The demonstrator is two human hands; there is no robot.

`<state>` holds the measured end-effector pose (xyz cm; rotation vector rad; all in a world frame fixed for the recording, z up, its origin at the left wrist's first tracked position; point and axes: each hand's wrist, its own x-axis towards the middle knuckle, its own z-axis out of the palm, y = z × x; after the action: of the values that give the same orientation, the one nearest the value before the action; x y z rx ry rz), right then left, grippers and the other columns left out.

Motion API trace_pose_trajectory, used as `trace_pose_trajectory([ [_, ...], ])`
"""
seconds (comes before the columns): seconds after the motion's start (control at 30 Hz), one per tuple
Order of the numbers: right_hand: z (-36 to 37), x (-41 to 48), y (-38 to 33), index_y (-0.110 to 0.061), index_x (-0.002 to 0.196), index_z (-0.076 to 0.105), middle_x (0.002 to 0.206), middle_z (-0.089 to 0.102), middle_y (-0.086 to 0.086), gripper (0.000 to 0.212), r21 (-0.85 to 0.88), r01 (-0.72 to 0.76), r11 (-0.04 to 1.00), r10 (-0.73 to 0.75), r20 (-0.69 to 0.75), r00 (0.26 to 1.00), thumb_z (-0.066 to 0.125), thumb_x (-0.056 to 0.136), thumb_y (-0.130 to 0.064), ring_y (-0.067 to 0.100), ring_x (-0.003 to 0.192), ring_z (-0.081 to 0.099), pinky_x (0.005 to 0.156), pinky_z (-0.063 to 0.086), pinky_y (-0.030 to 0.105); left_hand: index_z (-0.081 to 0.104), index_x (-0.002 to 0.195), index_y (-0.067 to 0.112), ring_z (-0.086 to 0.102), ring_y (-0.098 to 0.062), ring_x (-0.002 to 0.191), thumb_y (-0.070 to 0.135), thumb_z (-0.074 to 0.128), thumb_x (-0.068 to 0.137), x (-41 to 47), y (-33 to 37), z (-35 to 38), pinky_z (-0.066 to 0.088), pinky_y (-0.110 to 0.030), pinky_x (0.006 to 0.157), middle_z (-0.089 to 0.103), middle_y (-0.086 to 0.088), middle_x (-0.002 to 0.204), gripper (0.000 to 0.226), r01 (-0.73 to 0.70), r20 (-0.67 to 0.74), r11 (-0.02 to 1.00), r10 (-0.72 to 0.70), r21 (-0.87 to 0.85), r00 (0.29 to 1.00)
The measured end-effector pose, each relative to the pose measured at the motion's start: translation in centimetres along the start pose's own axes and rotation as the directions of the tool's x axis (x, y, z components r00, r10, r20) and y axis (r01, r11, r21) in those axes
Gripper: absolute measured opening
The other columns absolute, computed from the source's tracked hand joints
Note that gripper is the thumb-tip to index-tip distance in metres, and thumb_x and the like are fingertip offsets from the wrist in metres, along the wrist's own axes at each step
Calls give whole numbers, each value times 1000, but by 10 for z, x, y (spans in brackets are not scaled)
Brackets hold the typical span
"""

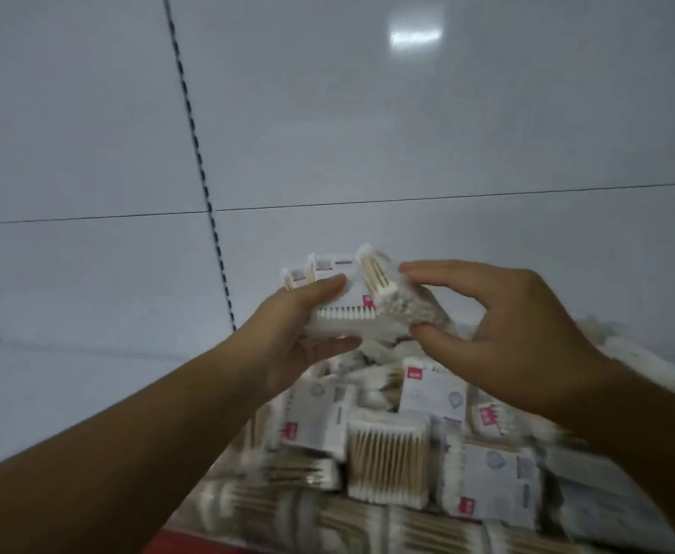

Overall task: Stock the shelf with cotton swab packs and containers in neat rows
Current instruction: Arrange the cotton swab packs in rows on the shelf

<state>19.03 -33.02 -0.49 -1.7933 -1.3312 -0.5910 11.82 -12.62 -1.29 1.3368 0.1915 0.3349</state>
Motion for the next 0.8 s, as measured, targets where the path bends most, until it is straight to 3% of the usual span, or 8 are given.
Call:
trace_pose_trajectory([
  [0.13, 80, 35, -61, -15, 120, 65, 126, 61, 0, 48, -103, 250, 963, -236, 134, 962, 75, 75, -28, 17, 115, 56, 98, 43, 30, 72, 110, 14, 71, -23, 95, 38, 69, 71, -55, 12, -77, 58, -29, 68, 71, -11, 111, 46, -51, 13, 999, 51, 5, 999],
  [0.23, 156, 57, -121, -34, 128, 57, 143, 39, -11, 49, 51, 275, 960, -279, 270, 922, 55, 82, -52, 6, 131, 35, 103, 30, 24, 70, 115, 16, 69, -23, 102, 34, 61, 81, -105, 25, -170, 57, -27, 74, 70, -11, 116, 39, -107, -77, 993, 111, 47, 991],
  [0.3, 209, 73, -163, -49, 122, 51, 148, 25, -22, 35, 184, 253, 950, -302, 331, 894, 47, 88, -57, -2, 134, 26, 102, 25, 19, 71, 113, 19, 69, -21, 100, 34, 63, 80, -144, 32, -235, 56, -27, 74, 70, -9, 114, 37, -117, -153, 991, 124, 57, 980],
  [0.37, 262, 91, -201, -55, 116, 44, 147, 23, -28, 28, 254, 232, 939, -321, 401, 858, 52, 89, -53, -1, 128, 35, 99, 32, 21, 70, 113, 19, 70, -22, 100, 34, 65, 78, -178, 38, -294, 57, -27, 72, 71, -9, 113, 39, -116, -240, 991, 128, 62, 962],
  [0.47, 333, 117, -256, -55, 110, 35, 128, 43, -30, 37, 331, 148, 932, -312, 526, 791, 61, 83, -50, -5, 113, 48, 98, 45, 34, 63, 121, 17, 70, -25, 99, 29, 64, 82, -220, 45, -371, 57, -28, 68, 71, -11, 112, 41, -102, -379, 993, 115, 52, 918],
  [0.53, 375, 130, -285, -55, 109, 33, 118, 48, -28, 42, 376, 80, 923, -303, 582, 754, 64, 82, -51, -3, 107, 54, 94, 49, 35, 60, 123, 17, 70, -26, 97, 25, 60, 90, -239, 52, -416, 58, -29, 66, 71, -11, 111, 33, -102, -449, 994, 107, 35, 887],
  [0.7, 471, 164, -335, -53, 107, 31, 110, 46, -29, 47, 393, 53, 918, -296, 591, 750, 68, 78, -53, 4, 81, 65, 78, 57, 33, 60, 123, 18, 71, -27, 94, 28, 59, 91, -253, 66, -515, 60, -31, 68, 72, -12, 108, 33, -133, -519, 989, 144, 60, 842],
  [0.8, 529, 188, -348, -50, 112, 26, 109, 46, -27, 58, 337, 103, 936, -296, 594, 748, 69, 74, -58, 5, 77, 65, 74, 55, 31, 58, 125, 17, 69, -29, 99, 30, 57, 92, -249, 59, -567, 58, -40, 85, 71, -12, 110, 36, -134, -570, 990, 137, 48, 810],
])
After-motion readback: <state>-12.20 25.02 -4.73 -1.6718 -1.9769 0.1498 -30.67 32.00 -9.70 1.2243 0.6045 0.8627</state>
